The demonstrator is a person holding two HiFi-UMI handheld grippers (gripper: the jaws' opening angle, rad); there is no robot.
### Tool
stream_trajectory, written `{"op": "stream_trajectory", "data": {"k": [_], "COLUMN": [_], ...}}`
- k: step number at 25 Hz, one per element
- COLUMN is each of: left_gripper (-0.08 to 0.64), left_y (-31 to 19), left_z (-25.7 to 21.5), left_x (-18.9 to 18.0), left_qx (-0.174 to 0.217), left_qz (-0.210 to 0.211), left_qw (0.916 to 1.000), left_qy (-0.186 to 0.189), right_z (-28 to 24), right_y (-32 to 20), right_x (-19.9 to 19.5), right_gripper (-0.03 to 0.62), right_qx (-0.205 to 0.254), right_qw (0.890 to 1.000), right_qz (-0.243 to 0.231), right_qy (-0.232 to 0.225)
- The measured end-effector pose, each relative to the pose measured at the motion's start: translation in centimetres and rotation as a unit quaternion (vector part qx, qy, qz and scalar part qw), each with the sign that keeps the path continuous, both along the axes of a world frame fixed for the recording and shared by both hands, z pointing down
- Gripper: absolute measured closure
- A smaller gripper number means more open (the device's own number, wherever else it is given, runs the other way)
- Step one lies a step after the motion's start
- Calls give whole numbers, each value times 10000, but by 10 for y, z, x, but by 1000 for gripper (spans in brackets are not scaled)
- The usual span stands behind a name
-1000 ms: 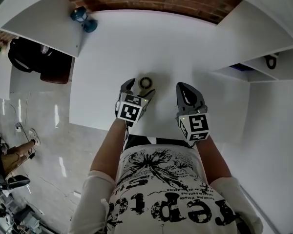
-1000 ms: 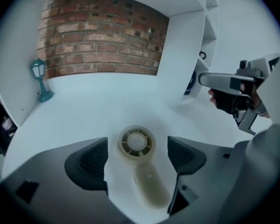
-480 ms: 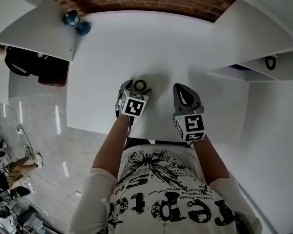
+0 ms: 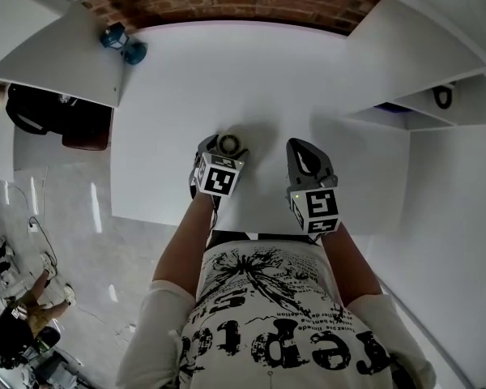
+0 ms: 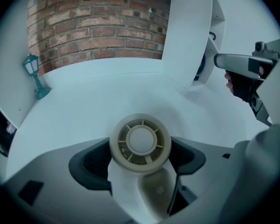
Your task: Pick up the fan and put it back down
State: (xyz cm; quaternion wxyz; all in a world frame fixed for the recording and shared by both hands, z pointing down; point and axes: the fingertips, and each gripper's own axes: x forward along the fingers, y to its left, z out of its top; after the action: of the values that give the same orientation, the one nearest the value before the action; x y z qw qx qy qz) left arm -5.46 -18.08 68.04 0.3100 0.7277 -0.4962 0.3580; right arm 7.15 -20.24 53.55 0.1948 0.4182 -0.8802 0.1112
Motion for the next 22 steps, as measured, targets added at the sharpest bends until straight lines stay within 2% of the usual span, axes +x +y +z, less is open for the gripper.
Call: {"op": "stream_trajectory", "data": {"k": [6, 12, 16, 22], "left_gripper": [181, 181, 180, 180], "left_y": [-4, -7, -10, -6], "left_z": [-27, -73, -118, -192], "left_x": [0, 2, -4, -16], "left_qx": [356, 988, 1579, 2444], "left_qz": [94, 164, 211, 295], "left_qw": [9993, 9947, 9866, 9679], "left_qy": [97, 219, 361, 511], "right_z": [-12, -35, -55, -95], "right_y": [5, 12, 20, 31], "right_x": [-3, -9, -15, -22], "right_gripper": [577, 577, 577, 577], "right_qx": [96, 315, 523, 940], "right_qw": [9999, 9994, 9984, 9948], "right_qz": [67, 138, 200, 359], "right_qy": [37, -11, -30, -136]}}
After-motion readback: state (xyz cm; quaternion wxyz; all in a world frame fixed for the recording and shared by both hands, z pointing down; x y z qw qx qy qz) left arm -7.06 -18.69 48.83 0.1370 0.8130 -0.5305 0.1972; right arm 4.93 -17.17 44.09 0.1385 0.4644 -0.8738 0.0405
